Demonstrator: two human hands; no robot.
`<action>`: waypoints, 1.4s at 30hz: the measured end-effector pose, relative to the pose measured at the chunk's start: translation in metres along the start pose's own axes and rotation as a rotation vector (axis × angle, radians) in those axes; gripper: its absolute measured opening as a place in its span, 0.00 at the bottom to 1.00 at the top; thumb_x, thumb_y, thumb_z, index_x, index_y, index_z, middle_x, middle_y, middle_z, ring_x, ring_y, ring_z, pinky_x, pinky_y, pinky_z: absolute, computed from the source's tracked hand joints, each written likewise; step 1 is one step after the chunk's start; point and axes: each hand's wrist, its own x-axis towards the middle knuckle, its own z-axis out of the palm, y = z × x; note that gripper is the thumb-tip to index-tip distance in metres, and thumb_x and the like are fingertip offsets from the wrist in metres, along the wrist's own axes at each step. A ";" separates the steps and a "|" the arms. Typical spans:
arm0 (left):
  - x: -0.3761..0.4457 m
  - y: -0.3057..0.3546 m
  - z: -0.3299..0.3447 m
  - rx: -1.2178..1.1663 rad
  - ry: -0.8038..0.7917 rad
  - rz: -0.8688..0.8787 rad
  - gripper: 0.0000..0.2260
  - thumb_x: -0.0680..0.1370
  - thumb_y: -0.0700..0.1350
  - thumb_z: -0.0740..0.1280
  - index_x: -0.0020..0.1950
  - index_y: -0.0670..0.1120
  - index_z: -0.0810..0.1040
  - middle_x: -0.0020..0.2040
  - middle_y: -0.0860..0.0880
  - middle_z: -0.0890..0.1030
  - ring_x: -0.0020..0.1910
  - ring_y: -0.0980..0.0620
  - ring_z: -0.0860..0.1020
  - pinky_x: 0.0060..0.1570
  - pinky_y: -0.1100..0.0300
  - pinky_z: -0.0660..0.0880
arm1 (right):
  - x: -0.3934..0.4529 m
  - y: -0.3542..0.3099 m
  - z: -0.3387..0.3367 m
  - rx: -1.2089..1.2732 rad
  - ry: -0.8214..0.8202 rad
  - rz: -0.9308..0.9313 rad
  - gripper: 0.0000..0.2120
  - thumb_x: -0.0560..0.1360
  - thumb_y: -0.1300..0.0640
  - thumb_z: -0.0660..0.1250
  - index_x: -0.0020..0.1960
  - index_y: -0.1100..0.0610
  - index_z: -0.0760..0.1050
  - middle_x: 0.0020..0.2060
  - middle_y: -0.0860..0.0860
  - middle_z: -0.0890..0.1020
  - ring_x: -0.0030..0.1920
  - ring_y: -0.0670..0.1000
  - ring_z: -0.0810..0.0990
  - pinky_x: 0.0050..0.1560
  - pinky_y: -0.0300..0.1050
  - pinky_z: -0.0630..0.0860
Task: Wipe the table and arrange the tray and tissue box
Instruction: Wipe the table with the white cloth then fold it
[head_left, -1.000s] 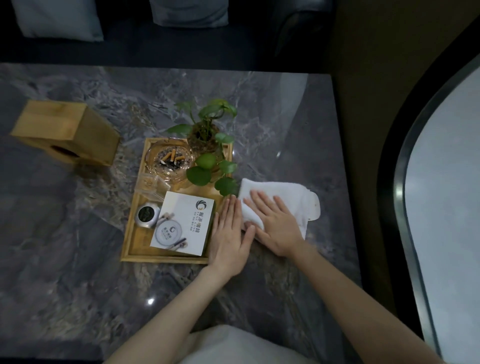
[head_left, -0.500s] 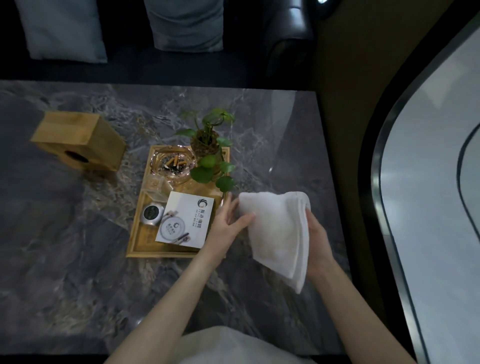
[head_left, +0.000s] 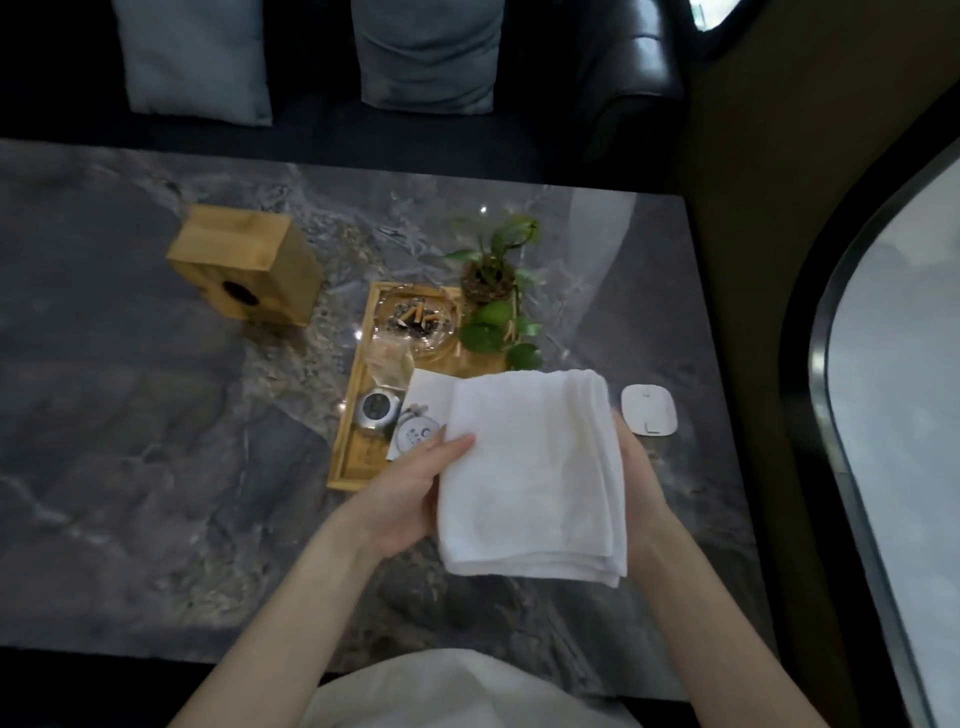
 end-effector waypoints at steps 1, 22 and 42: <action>-0.010 0.005 -0.010 0.018 0.027 -0.007 0.22 0.70 0.49 0.66 0.63 0.47 0.74 0.57 0.46 0.82 0.56 0.46 0.79 0.57 0.49 0.75 | 0.005 0.008 0.005 -0.037 0.021 0.010 0.22 0.76 0.44 0.59 0.33 0.55 0.82 0.29 0.52 0.83 0.30 0.51 0.82 0.33 0.44 0.75; -0.086 0.095 -0.261 0.378 0.313 0.313 0.12 0.77 0.44 0.62 0.61 0.49 0.75 0.53 0.51 0.83 0.51 0.51 0.81 0.49 0.58 0.78 | 0.132 0.181 0.149 -0.800 0.139 -0.326 0.04 0.76 0.55 0.64 0.49 0.47 0.76 0.45 0.45 0.83 0.43 0.44 0.84 0.39 0.36 0.80; -0.021 0.081 -0.331 1.075 0.822 0.433 0.08 0.71 0.42 0.70 0.47 0.40 0.80 0.42 0.40 0.82 0.40 0.44 0.78 0.40 0.57 0.71 | 0.218 0.218 0.148 -1.513 0.513 -0.401 0.08 0.75 0.56 0.64 0.53 0.56 0.72 0.45 0.52 0.80 0.46 0.54 0.79 0.42 0.48 0.75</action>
